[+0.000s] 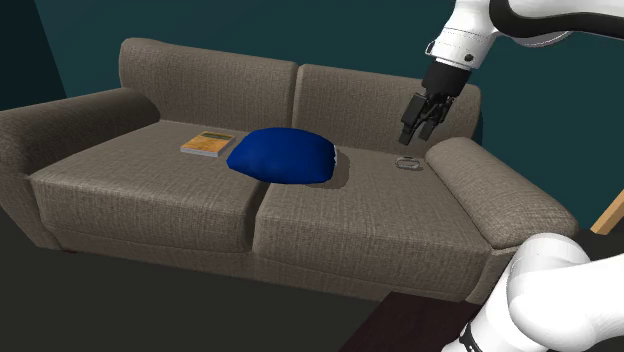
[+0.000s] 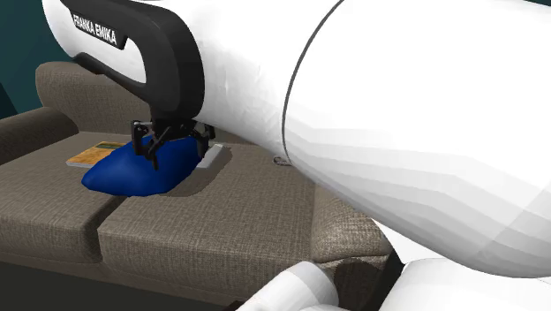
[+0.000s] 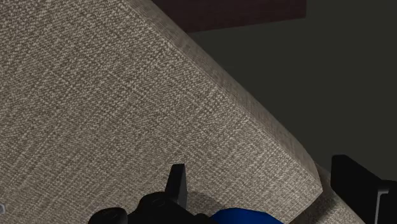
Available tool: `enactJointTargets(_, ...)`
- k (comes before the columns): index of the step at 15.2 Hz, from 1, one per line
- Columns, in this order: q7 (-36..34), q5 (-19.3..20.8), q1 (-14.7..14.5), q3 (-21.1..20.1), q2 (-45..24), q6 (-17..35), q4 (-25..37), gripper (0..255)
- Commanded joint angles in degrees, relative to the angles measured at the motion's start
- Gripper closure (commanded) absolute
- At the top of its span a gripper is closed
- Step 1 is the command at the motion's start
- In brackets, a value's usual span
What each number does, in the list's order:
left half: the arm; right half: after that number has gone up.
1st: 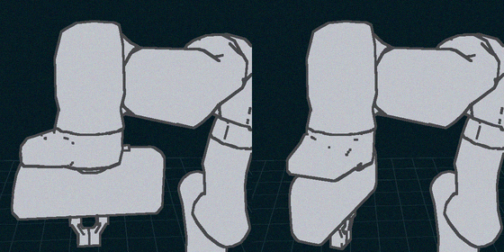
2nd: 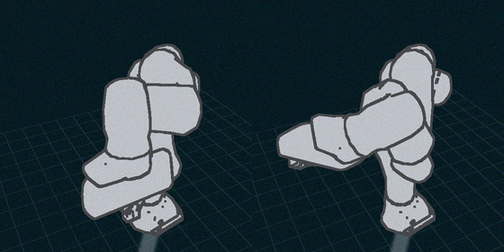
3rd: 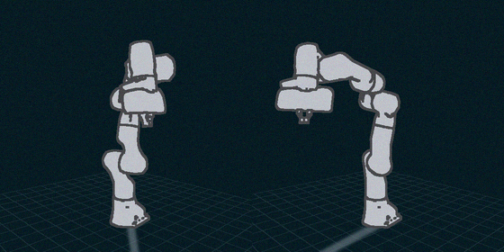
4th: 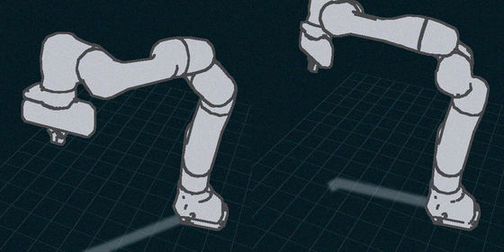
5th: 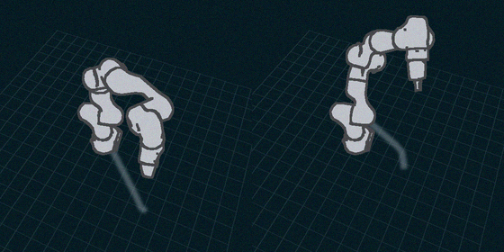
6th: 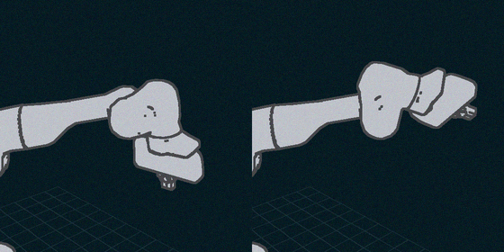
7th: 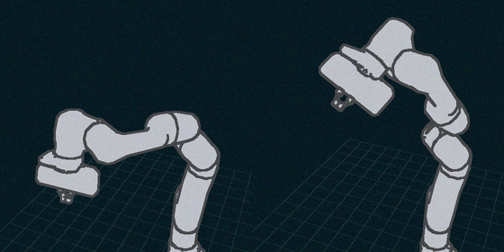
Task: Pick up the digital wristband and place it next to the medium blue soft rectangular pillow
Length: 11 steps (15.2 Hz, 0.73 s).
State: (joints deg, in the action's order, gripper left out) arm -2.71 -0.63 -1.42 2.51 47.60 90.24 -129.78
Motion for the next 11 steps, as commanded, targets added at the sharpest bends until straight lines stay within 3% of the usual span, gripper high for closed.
enactJointTargets(1,0.0,0.0,0.0,0.0,0.0,0.0,0.0,0)
enactJointTargets(11,20.5,9.6,0.3,13.4,-4.0,6.5,-3.9,0)
